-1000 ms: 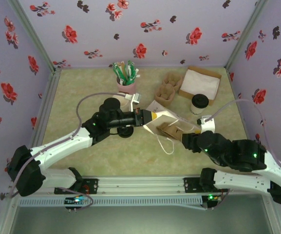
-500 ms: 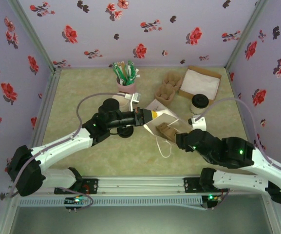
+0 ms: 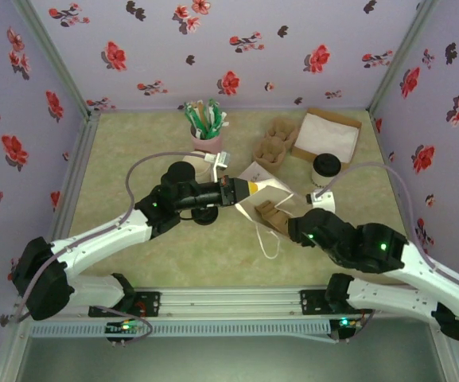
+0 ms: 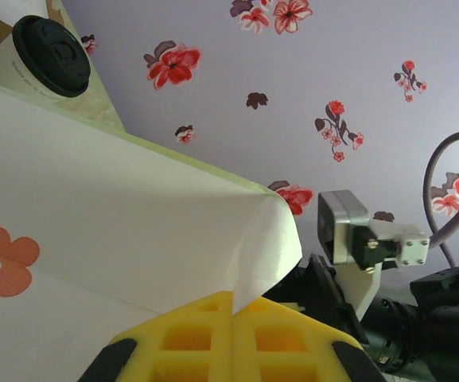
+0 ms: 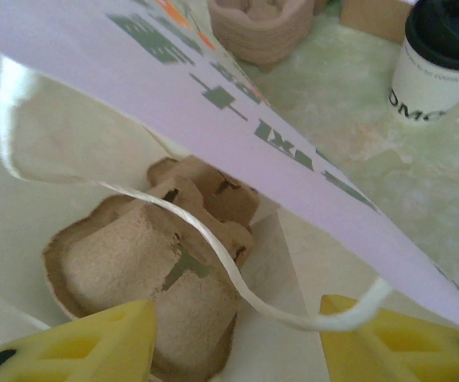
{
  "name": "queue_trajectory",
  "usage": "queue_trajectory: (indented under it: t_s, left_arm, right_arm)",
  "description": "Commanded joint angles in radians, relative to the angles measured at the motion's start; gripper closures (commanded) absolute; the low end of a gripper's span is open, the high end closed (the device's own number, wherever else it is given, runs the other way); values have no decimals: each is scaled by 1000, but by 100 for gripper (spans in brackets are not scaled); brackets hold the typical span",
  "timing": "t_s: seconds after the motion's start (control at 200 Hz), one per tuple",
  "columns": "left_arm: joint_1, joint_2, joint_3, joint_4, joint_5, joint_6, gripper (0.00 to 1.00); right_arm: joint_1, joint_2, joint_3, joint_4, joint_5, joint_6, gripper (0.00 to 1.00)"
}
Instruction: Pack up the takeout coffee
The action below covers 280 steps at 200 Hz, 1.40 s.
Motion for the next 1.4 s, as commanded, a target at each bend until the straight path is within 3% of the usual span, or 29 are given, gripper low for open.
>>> queue_trajectory:
  t_s: [0.0,0.255,0.48,0.6,0.915,1.025,1.205,1.395]
  left_arm:
    - [-6,9,-15,60,16,-8,100]
    - [-7,15,-26,87,32,-21,100]
    - [-7,24,-24,89,51,-14,100]
    - [-7,27,-28,88,55,-9,100]
    - [-8,35,-35,78,69,13,100]
    - [-14,30,-22,28,67,60,100]
    - [-52,5,16,-87,32,188,100]
    - [-96,-20,-6,-58,0,274,100]
  right_arm:
    - [-9,-43,-57,115,-9,-79,43]
    - [-14,-117,-152,326,-28,-169,48]
    - [-16,-204,-164,409,-64,-191,56]
    - [-16,-283,-167,488,-101,-183,56]
    - [-15,-390,-140,623,-62,-170,56]
    - [-13,-376,-87,563,13,-69,48]
    - [-15,-315,63,359,101,56,50]
    - [-13,-322,93,249,227,156,55]
